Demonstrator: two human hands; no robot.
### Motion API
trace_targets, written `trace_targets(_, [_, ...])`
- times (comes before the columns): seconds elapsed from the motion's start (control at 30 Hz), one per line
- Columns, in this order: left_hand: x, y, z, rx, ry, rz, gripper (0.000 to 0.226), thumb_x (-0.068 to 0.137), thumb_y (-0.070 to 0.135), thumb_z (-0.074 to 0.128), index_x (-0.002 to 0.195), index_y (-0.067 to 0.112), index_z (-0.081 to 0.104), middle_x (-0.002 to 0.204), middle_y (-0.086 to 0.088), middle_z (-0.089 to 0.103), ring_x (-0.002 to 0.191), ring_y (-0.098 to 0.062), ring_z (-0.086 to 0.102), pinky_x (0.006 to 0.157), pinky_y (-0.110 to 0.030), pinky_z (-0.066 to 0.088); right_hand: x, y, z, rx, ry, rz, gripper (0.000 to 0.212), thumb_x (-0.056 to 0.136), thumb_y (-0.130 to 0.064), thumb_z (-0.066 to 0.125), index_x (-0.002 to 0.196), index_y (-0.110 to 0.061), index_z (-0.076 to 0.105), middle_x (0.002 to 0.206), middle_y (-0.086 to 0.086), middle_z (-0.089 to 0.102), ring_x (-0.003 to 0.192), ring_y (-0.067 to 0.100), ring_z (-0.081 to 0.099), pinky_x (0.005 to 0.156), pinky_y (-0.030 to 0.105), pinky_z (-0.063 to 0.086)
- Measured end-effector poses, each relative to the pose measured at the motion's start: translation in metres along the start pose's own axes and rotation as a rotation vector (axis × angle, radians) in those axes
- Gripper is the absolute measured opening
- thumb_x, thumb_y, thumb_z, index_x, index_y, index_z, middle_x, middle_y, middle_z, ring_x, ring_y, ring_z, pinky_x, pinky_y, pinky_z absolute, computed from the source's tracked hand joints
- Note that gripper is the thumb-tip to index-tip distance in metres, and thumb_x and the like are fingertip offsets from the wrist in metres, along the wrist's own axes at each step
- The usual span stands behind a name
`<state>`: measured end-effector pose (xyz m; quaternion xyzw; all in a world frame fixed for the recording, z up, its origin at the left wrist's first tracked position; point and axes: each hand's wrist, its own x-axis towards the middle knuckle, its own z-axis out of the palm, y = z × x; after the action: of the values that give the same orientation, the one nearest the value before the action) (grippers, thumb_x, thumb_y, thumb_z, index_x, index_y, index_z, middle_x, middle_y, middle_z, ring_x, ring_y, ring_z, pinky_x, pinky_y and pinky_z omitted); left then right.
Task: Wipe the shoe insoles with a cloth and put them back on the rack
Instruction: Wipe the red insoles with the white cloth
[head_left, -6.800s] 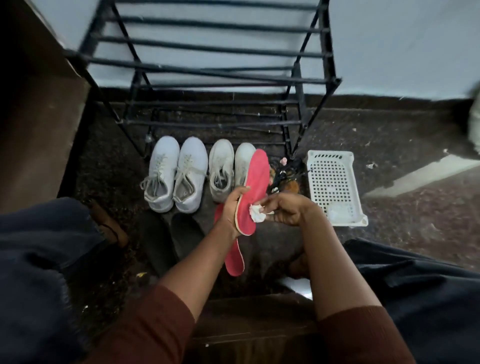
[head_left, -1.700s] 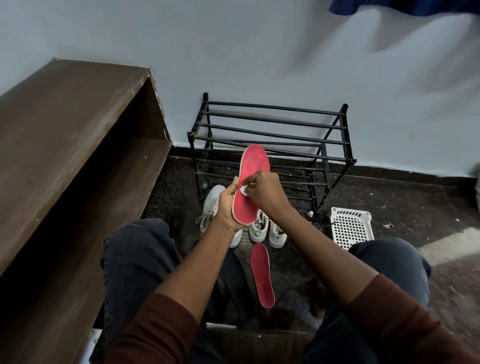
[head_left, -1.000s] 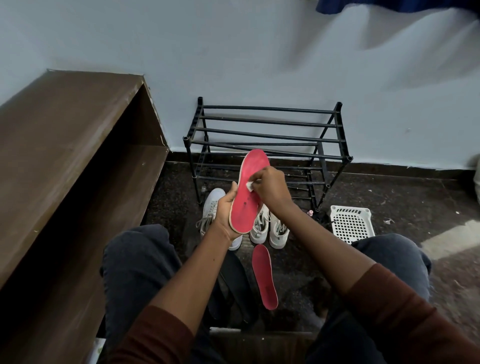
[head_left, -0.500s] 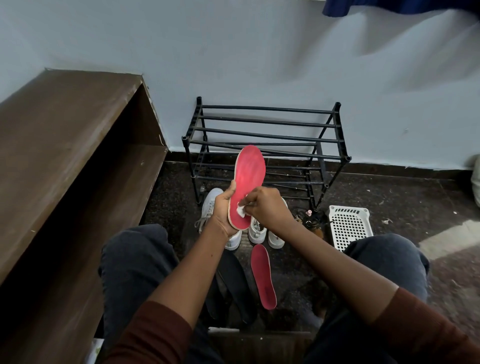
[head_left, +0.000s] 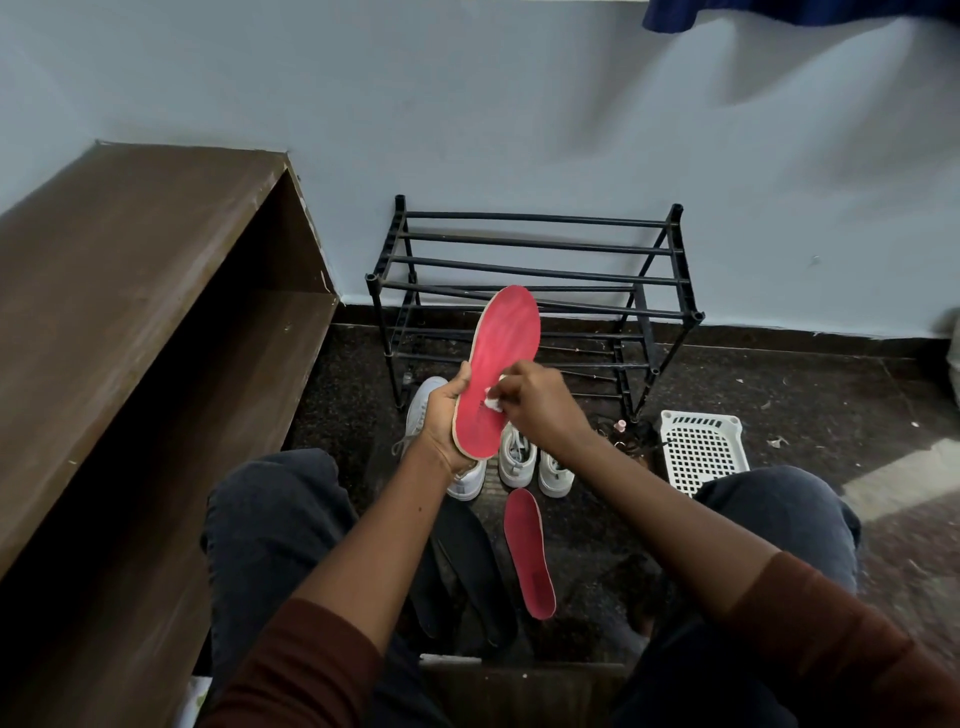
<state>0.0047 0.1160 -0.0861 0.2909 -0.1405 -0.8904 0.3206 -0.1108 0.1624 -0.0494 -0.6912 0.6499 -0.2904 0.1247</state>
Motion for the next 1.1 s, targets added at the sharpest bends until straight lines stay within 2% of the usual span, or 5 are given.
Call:
trace_targets(0.2, [0.001, -0.003, 0.003, -0.013, 0.012, -0.042, 0.067, 0.098, 0.046, 0.029, 0.089, -0.002, 0.074, 0.09, -0.016, 0.07, 0.081, -0.027, 0.071, 0.075, -0.037, 0.057, -0.009, -0.01, 0.005, 0.058, -0.076, -0.092, 0.017, 0.065, 0.006, 0.066, 0.075, -0.004, 0.075, 0.076, 0.014, 0.066, 0.065, 0.03, 0.065, 0.063, 0.024, 0.048])
trace_targets(0.53, [-0.008, -0.006, 0.006, 0.098, 0.04, 0.024, 0.07, 0.102, 0.042, 0.024, 0.072, 0.01, 0.079, 0.079, -0.01, 0.073, 0.064, -0.021, 0.07, 0.061, -0.027, 0.056, 0.031, 0.019, -0.016, 0.03, 0.13, 0.307, 0.016, 0.079, 0.004, 0.061, 0.089, 0.0, 0.073, 0.092, 0.019, 0.062, 0.083, 0.031, 0.062, 0.076, 0.043, 0.052])
trace_targets(0.77, [-0.004, -0.005, 0.0, 0.063, 0.045, 0.013, 0.056, 0.099, 0.046, 0.029, 0.105, 0.003, 0.063, 0.083, -0.013, 0.071, 0.069, -0.023, 0.07, 0.063, -0.029, 0.058, 0.017, 0.009, -0.01, 0.075, 0.071, 0.297, 0.016, 0.079, 0.002, 0.063, 0.09, -0.003, 0.074, 0.097, 0.013, 0.067, 0.087, 0.023, 0.064, 0.08, 0.021, 0.048])
trace_targets(0.97, [0.001, -0.007, -0.003, 0.0, 0.004, 0.026, 0.066, 0.099, 0.045, 0.027, 0.089, 0.002, 0.076, 0.09, -0.013, 0.072, 0.081, -0.024, 0.071, 0.073, -0.034, 0.059, 0.008, -0.005, -0.005, 0.11, -0.193, 0.188, 0.017, 0.075, 0.002, 0.066, 0.087, -0.006, 0.075, 0.092, 0.011, 0.071, 0.082, 0.02, 0.065, 0.068, 0.015, 0.045])
trace_targets(1.1, [0.003, -0.008, -0.003, 0.057, 0.022, 0.034, 0.062, 0.1, 0.042, 0.029, 0.086, 0.006, 0.077, 0.084, -0.011, 0.072, 0.072, -0.022, 0.07, 0.069, -0.03, 0.058, 0.018, 0.002, -0.012, 0.163, -0.127, 0.29, 0.019, 0.072, 0.005, 0.065, 0.086, -0.003, 0.074, 0.082, 0.014, 0.072, 0.067, 0.017, 0.065, 0.06, 0.013, 0.05])
